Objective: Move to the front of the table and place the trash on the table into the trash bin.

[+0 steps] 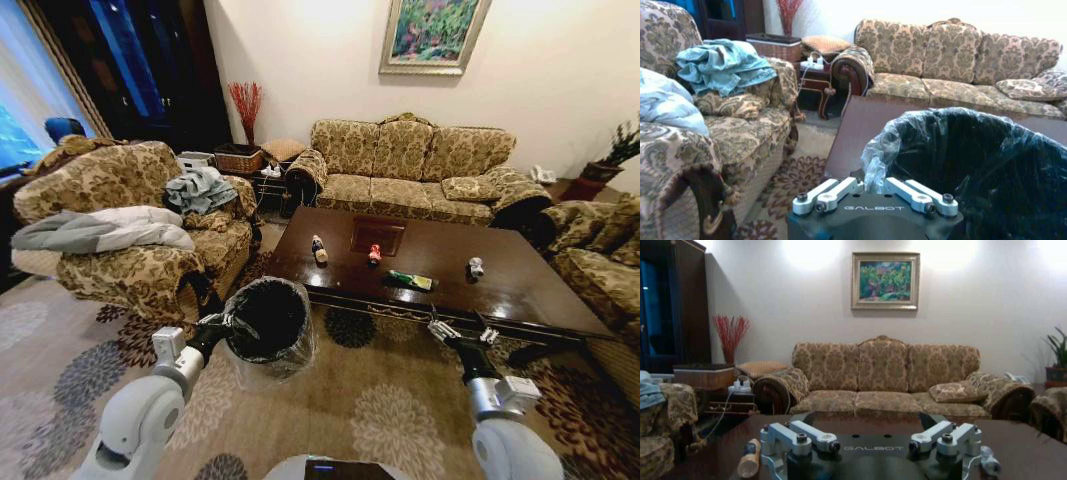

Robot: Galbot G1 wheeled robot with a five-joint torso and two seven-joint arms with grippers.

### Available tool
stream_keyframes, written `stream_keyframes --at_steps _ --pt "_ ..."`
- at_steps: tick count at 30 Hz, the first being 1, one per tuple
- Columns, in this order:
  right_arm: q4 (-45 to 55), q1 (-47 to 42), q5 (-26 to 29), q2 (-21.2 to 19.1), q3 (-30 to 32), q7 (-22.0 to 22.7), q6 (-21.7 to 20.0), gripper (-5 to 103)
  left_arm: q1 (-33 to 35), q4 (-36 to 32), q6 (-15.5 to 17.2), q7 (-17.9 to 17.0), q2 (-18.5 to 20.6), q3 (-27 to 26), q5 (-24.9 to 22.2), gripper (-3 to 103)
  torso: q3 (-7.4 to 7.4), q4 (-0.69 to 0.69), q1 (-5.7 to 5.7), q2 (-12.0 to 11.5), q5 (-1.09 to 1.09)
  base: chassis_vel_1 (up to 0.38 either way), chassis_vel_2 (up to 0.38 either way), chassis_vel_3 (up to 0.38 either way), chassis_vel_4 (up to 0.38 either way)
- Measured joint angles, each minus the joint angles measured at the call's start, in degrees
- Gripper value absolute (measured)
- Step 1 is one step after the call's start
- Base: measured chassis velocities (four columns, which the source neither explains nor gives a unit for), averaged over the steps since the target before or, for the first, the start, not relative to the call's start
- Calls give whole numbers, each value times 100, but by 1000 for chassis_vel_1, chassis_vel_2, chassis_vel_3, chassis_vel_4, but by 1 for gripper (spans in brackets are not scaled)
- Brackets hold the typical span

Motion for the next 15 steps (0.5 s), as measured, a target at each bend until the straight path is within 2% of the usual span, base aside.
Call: stream_keyframes --at_steps 15 --pt "-137 130 -50 -1 -76 -26 -88 100 -35 113 -34 -4 -14 33 136 4 -15 0 -14 -25 -1 -211 215 214 -214"
